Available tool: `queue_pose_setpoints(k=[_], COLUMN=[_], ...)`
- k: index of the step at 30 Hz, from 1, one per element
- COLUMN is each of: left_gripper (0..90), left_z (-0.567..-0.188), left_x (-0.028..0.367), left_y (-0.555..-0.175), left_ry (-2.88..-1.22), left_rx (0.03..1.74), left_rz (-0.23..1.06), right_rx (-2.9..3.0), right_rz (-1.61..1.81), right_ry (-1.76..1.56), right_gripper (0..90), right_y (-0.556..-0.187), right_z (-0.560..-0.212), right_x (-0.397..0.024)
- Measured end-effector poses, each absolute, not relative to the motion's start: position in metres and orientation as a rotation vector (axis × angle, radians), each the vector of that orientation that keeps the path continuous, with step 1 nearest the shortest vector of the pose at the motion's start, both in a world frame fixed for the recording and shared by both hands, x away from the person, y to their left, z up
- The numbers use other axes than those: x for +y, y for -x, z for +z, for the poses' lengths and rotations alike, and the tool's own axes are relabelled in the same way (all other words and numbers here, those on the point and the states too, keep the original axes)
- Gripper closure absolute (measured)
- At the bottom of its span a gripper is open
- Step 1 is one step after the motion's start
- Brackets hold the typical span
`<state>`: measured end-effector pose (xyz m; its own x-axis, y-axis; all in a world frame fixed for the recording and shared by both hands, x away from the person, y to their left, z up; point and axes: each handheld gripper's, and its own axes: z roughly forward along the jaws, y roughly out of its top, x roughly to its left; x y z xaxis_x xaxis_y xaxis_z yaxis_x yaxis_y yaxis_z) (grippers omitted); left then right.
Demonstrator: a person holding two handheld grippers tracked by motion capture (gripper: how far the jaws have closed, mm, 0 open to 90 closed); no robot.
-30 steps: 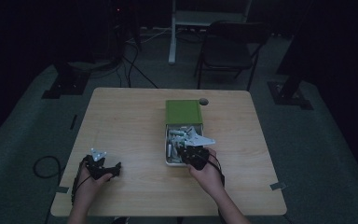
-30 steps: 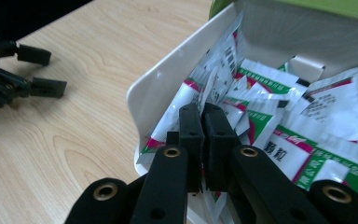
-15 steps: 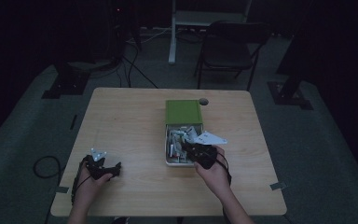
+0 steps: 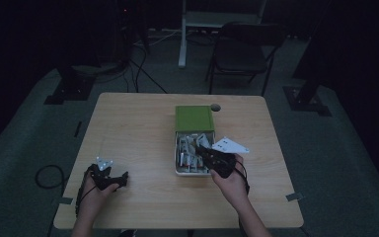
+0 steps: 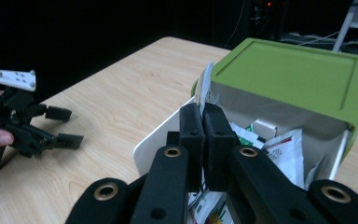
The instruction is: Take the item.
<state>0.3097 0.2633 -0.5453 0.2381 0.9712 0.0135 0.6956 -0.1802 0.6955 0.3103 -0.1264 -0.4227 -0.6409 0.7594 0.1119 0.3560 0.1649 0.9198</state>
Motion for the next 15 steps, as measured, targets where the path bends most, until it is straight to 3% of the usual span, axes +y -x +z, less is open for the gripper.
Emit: queue_pose_setpoints(k=[15], left_gripper=[8.2], left_z=[-0.545], left_x=[0.263], left_y=[-0.310], left_ry=[-1.948], left_rx=[1.519], left_rz=[0.631], right_rx=[2.002], right_rz=[1.486], right_ry=[-1.060], right_gripper=[88.3], right_y=[-0.313], right_z=[-0.404], right_x=[-0.145])
